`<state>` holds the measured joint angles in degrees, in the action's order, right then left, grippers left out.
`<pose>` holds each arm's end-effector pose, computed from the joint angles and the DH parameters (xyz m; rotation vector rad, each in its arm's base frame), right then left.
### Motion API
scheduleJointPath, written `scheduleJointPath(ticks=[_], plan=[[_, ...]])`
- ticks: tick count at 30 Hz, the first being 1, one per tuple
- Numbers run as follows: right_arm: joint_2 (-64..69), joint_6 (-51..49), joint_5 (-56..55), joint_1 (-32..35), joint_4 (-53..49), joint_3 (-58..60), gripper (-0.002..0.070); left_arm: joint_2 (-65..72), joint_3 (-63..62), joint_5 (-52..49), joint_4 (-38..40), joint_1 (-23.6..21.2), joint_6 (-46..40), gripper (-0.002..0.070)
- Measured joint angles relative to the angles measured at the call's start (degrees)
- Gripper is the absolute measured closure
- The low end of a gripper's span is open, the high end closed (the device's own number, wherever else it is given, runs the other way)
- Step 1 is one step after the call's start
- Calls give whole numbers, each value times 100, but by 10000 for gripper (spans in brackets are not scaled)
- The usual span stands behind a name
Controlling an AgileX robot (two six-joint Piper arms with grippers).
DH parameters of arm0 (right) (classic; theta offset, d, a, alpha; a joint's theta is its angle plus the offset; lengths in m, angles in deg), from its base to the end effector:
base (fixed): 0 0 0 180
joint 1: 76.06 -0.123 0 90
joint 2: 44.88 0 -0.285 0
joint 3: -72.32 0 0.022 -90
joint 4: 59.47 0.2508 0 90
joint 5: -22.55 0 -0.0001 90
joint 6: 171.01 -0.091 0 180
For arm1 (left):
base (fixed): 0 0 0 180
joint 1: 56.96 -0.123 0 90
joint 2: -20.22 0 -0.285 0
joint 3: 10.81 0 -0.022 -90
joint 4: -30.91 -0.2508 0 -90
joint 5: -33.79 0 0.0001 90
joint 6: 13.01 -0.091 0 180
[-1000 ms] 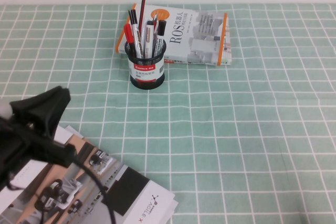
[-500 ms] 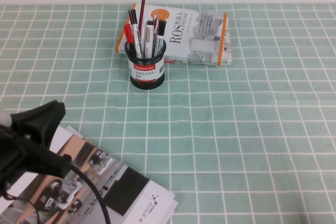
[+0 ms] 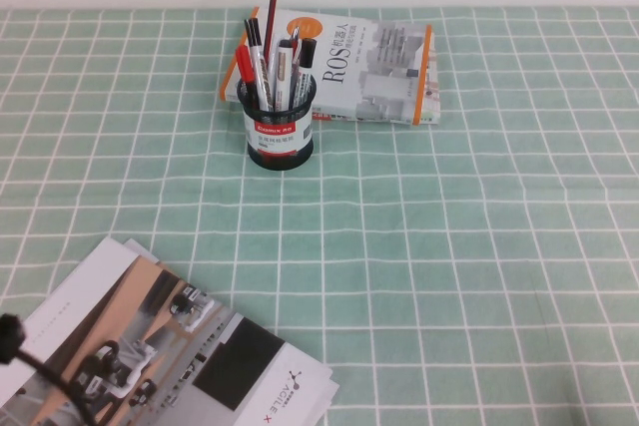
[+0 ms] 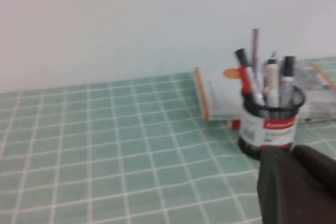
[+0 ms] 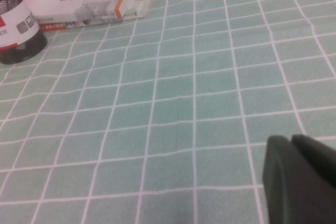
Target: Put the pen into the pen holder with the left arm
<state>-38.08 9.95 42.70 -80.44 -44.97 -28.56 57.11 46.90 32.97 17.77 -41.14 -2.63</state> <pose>0.0522 0.0119 0.1722 0.0733 1.8481 0.2877 0.1102 -0.0309 0.2872 0.2668 1.6463 -0.1699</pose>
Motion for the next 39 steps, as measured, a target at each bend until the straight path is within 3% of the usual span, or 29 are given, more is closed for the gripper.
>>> scheduleJointPath(ticks=[8, 21, 29, 39], plan=[[0, 0, 0, 0, 0, 0, 696, -842, 166, -729, 13, -293, -14, 675], [0, 0, 0, 0, 0, 0, 696, -1933, 1432, -326, 25, -302, 378, 675], [0, 0, 0, 0, 0, 0, 696, -2430, 2053, -218, 34, -578, 743, 676], [0, 0, 0, 0, 0, 0, 696, -2953, 2102, -906, 34, -642, 967, 676]])
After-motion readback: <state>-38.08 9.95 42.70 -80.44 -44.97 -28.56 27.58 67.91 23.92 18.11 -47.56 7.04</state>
